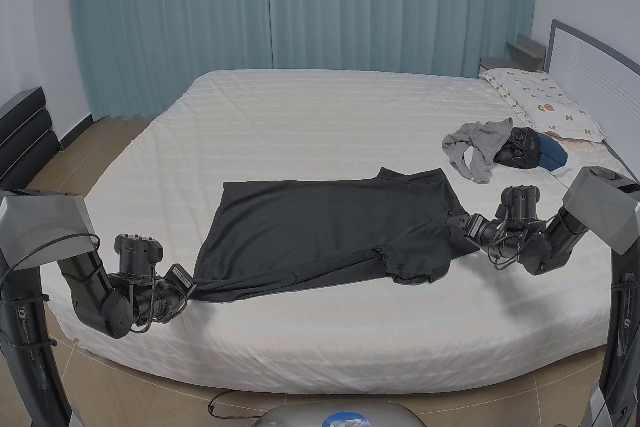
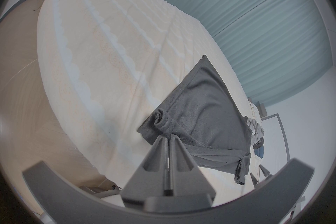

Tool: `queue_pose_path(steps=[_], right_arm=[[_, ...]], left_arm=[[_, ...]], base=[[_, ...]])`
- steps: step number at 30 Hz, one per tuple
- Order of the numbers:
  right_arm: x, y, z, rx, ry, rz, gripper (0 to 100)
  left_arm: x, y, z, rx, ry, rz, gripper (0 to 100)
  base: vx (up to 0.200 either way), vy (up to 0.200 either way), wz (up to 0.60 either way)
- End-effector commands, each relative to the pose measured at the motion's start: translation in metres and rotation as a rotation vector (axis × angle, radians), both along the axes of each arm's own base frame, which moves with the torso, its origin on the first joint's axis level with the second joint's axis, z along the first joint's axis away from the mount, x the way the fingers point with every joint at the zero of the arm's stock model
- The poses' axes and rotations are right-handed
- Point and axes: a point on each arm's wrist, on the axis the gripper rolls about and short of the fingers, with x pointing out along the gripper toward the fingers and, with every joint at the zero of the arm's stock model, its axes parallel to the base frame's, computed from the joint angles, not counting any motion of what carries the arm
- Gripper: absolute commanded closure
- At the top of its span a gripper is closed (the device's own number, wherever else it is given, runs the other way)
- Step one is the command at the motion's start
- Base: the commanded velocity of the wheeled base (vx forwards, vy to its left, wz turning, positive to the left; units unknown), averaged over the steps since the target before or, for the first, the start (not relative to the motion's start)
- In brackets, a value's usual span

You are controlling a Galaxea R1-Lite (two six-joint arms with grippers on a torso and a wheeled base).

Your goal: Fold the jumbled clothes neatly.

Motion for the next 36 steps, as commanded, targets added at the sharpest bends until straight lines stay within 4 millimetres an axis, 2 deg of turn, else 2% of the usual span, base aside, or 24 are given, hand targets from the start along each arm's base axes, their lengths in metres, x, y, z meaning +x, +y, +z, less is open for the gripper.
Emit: queue_pose_path(steps=[1,4,8,17,18,25,28,32,36], right_arm=[[-0.049,0.027,0.017,0.025,0.071,0.114,0],[-0.053,0.034,0.011,0.025,0.099,0.131,0],[-0.054,0.049,-0.008,0.014,0.143,0.157,0],[-0.042,0.054,-0.029,0.002,0.163,0.151,0],[-0.040,0.055,-0.029,0.003,0.159,0.151,100],[-0.042,0.053,-0.030,-0.013,0.177,0.131,100],[-0.048,0.047,-0.015,-0.031,0.185,0.095,100],[-0.067,0.032,0.006,-0.023,0.188,0.074,100],[-0.098,0.017,0.025,-0.024,0.201,0.050,100]], left_arm=[[-0.001,0.000,0.000,-0.001,0.003,0.001,100],[-0.002,0.000,0.001,-0.002,0.003,0.000,100],[-0.002,0.000,0.001,-0.001,0.003,0.001,100],[-0.002,0.000,0.000,0.000,0.003,0.000,100],[-0.002,0.000,0.000,-0.001,0.004,-0.001,100],[-0.002,0.000,0.000,-0.002,0.004,-0.002,100],[-0.004,0.000,-0.001,0.002,0.010,-0.005,100],[-0.011,0.002,0.003,0.002,0.010,-0.005,100],[-0.021,0.003,0.013,0.012,-0.011,-0.016,100]], base=[[0.000,0.000,0.00],[0.000,0.000,0.00],[0.000,0.000,0.00],[0.000,0.000,0.00],[0.000,0.000,0.00],[0.000,0.000,0.00],[0.000,0.000,0.00],[0.000,0.000,0.00],[0.000,0.000,0.00]])
